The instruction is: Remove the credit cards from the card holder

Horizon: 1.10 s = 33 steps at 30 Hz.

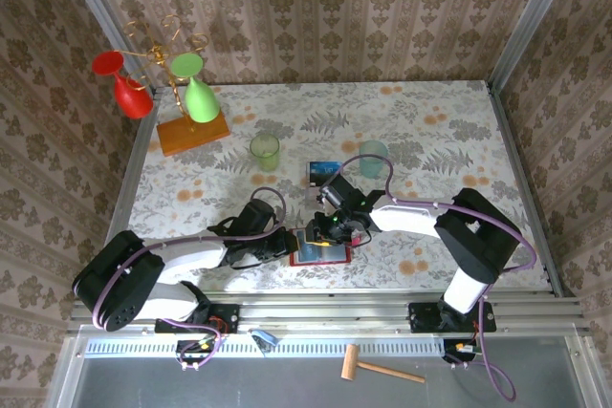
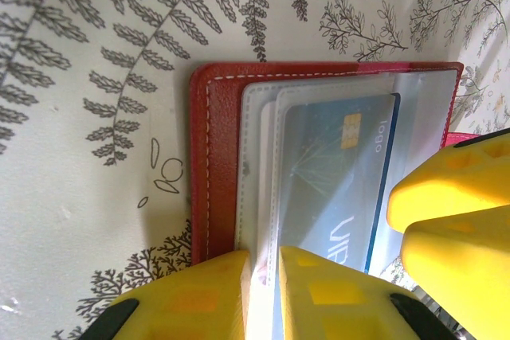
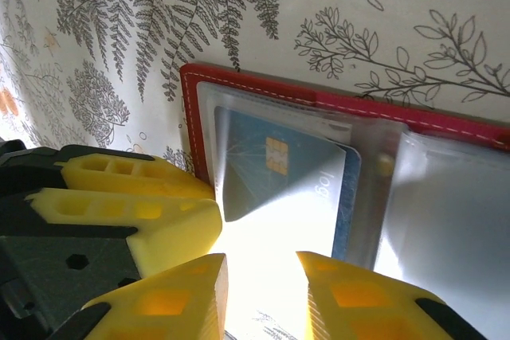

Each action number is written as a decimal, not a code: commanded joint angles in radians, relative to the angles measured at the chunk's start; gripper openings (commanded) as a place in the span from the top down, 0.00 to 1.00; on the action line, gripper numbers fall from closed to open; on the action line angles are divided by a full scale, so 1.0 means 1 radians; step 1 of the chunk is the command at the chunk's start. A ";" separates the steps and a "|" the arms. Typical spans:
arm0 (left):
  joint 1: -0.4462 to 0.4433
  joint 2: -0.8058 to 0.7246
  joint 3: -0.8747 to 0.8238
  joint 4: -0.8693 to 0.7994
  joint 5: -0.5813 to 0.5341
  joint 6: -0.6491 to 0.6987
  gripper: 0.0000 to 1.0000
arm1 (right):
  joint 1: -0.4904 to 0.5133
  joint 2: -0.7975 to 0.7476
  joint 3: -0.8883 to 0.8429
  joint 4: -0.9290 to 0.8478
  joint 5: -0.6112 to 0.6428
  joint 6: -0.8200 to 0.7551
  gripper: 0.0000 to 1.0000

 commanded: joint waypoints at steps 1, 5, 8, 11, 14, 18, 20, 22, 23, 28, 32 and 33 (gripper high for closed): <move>0.006 0.017 -0.012 -0.053 -0.014 0.012 0.82 | -0.004 0.011 -0.015 -0.023 0.023 0.011 0.72; 0.005 0.017 -0.012 -0.055 -0.014 0.013 0.82 | -0.004 0.011 -0.016 -0.037 0.035 0.007 0.69; 0.006 0.016 -0.012 -0.056 -0.014 0.012 0.82 | -0.004 0.005 -0.012 -0.056 0.052 -0.001 0.68; 0.006 0.017 -0.012 -0.056 -0.014 0.012 0.82 | -0.005 -0.002 -0.010 -0.076 0.067 -0.010 0.67; 0.006 0.017 -0.012 -0.056 -0.014 0.011 0.82 | -0.007 -0.004 -0.010 -0.087 0.075 -0.017 0.66; 0.006 0.015 -0.008 -0.058 -0.012 0.011 0.82 | -0.009 -0.004 -0.008 -0.092 0.077 -0.022 0.66; 0.006 0.007 -0.005 -0.065 -0.011 0.011 0.82 | -0.009 -0.010 -0.008 -0.096 0.079 -0.021 0.66; 0.007 -0.017 0.011 -0.093 -0.015 0.015 0.82 | -0.009 -0.018 -0.006 -0.101 0.081 -0.023 0.66; 0.006 -0.035 0.023 -0.117 -0.022 0.021 0.82 | -0.009 -0.023 -0.006 -0.102 0.083 -0.021 0.66; 0.010 -0.097 0.078 -0.202 -0.036 0.048 0.81 | -0.012 -0.049 -0.012 -0.086 0.072 -0.014 0.66; 0.010 -0.076 0.082 -0.154 -0.003 0.037 0.83 | -0.013 -0.044 -0.021 -0.041 0.035 0.005 0.67; 0.010 -0.065 0.080 -0.141 0.003 0.031 0.84 | -0.013 -0.040 -0.025 -0.025 0.024 0.010 0.67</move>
